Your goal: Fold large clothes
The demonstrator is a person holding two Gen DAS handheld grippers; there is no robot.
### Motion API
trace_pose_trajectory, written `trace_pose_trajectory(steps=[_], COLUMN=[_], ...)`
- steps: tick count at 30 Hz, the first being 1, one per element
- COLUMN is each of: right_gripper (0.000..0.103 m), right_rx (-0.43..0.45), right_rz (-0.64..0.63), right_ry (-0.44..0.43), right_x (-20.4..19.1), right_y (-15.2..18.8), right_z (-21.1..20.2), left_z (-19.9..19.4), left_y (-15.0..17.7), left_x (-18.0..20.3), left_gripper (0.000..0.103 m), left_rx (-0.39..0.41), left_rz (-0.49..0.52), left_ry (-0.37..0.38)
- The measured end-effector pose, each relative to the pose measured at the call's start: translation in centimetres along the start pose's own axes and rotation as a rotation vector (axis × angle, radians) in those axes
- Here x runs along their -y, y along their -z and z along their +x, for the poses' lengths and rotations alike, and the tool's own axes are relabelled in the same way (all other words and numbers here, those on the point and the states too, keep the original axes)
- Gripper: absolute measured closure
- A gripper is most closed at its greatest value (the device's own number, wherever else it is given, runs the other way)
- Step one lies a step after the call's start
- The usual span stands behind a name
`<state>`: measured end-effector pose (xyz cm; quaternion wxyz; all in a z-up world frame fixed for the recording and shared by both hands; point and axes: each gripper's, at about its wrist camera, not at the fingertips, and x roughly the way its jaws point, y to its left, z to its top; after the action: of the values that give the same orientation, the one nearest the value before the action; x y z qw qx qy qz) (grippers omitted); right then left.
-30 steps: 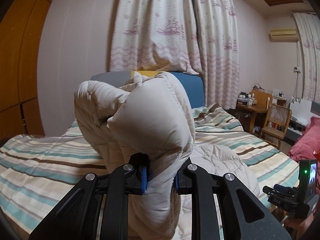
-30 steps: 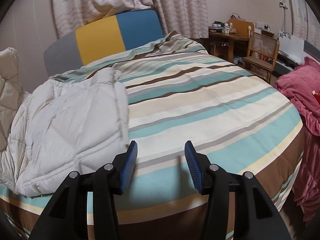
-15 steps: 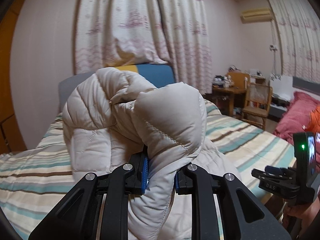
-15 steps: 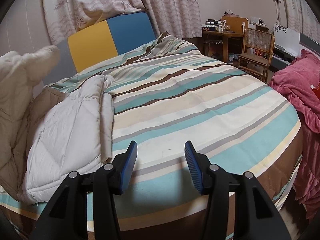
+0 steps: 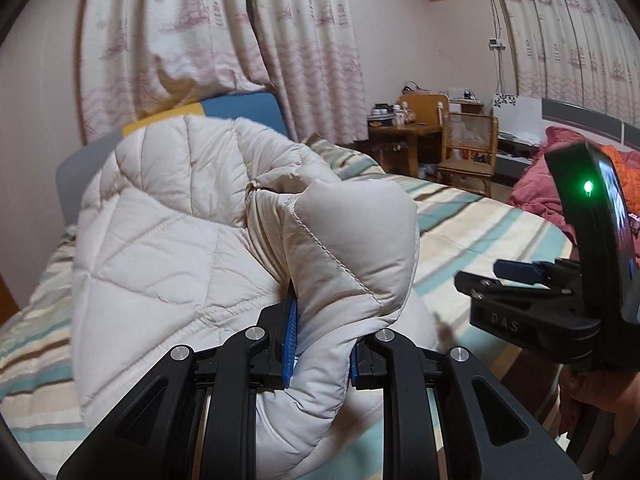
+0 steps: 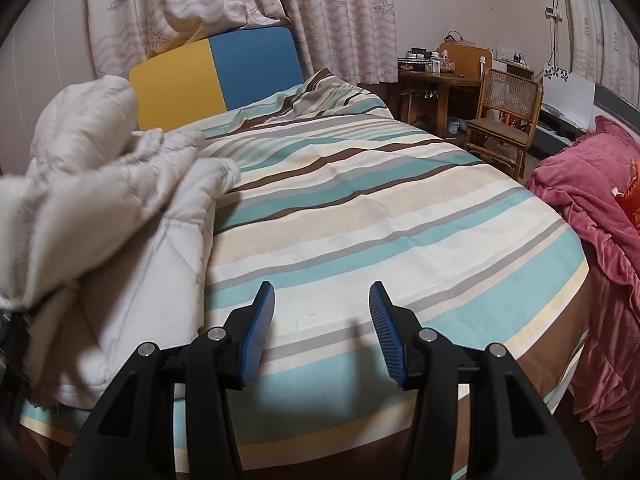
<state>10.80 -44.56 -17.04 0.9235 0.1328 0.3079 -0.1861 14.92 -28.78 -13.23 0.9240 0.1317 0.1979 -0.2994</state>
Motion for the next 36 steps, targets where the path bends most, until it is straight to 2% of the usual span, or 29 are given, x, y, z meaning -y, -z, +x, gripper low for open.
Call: trace_pose_trajectory(steps=[5, 12, 15, 19, 22, 28, 30, 33, 36], right_gripper=[0.054, 0.054, 0.053, 0.055, 0.055, 0.055, 0.055, 0.055, 0.055], right_rx=[0.027, 0.133, 0.101, -0.020, -0.102, -0.121, -0.123, -0.123, -0.123], right_rz=[-0.004, -0.027, -0.072, -0.146, -0.117, -0.134, -0.139, -0.147, -0.146], right_ry=[-0.049, -0.238, -0.316, -0.239, -0.259, -0.242, -0.236, -0.219, -0.213], right_x=[0.2, -0.9, -2.3, -3.6, -3.1, -3.4, -3.3, -3.2, -2.9], right_y=[-0.9, -3.3, -4.0, -3.5, -2.4, -1.2, -0.9, -0.6, -0.4], right_z=[-0.4, -2.8, -2.6, 0.0, 1.8, 2.5, 2.7, 2.8, 2.7], left_z=[1.6, 2.3, 2.3, 1.9, 0.8, -1.5, -2.4, -4.6, -6.8], left_y=[0.8, 1.2, 1.4, 2.0, 2.9, 4.3, 4.5, 4.2, 2.9], left_x=[0.7, 0.9, 0.9, 1.1, 0.9, 0.9, 0.4, -1.4, -4.1], left_gripper=[0.084, 0.084, 0.084, 0.083, 0.078, 0.076, 0.075, 0.075, 0.075], left_rx=[-0.038, -0.046, -0.043, -0.058, -0.064, -0.062, -0.070, -0.061, -0.002], left_rz=[0.015, 0.015, 0.018, 0.052, 0.085, 0.133, 0.114, 0.010, -0.087], left_ry=[0.031, 0.057, 0.060, 0.040, 0.032, 0.041, 0.072, 0.129, 0.071])
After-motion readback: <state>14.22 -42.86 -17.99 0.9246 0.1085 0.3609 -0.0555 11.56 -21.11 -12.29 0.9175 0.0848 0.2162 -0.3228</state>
